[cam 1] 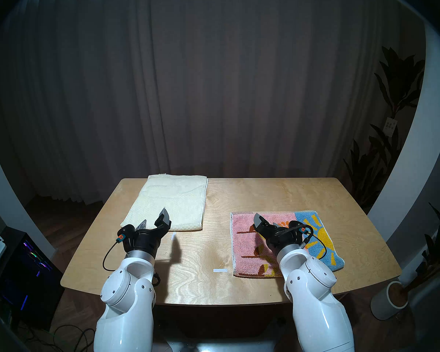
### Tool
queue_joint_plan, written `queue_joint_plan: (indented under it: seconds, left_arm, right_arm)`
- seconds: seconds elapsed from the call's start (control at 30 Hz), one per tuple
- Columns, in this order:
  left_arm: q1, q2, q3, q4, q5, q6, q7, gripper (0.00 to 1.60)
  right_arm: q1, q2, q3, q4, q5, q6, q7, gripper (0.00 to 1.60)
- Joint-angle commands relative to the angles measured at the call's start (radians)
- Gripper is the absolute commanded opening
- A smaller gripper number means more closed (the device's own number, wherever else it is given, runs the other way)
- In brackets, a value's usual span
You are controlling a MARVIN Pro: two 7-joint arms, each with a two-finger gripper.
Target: Fold each towel twice and stack them on table
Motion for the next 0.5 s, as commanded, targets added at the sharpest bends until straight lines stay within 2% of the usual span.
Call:
queue_joint_plan:
  seconds: [0.0, 0.2, 0.23, 0.3, 0.33, 0.47]
  left_arm:
    - [0.005, -0.015, -0.025, -0.043, -0.097, 0.056, -0.023, 1.60]
    - [0.012, -0.026, -0.055, -0.058, -0.199, 0.121, -0.042, 1.60]
    - [0.012, -0.026, -0.055, -0.058, -0.199, 0.121, -0.042, 1.60]
    - [0.011, -0.029, -0.070, -0.061, -0.236, 0.139, -0.046, 1.60]
    - [0.010, -0.034, -0.085, -0.063, -0.277, 0.161, -0.049, 1.60]
    - [0.009, -0.042, -0.117, -0.068, -0.368, 0.216, -0.058, 1.60]
  right_arm:
    - [0.043, -0.003, -0.006, -0.054, 0.189, 0.092, -0.059, 1.60]
    - [0.048, -0.006, 0.000, -0.076, 0.375, 0.166, -0.116, 1.60]
    - [0.048, -0.006, 0.000, -0.076, 0.375, 0.166, -0.116, 1.60]
    - [0.045, -0.004, -0.002, -0.089, 0.426, 0.180, -0.126, 1.60]
    - [0.041, -0.003, -0.006, -0.105, 0.481, 0.193, -0.144, 1.60]
    - [0.034, -0.001, -0.010, -0.137, 0.594, 0.208, -0.200, 1.60]
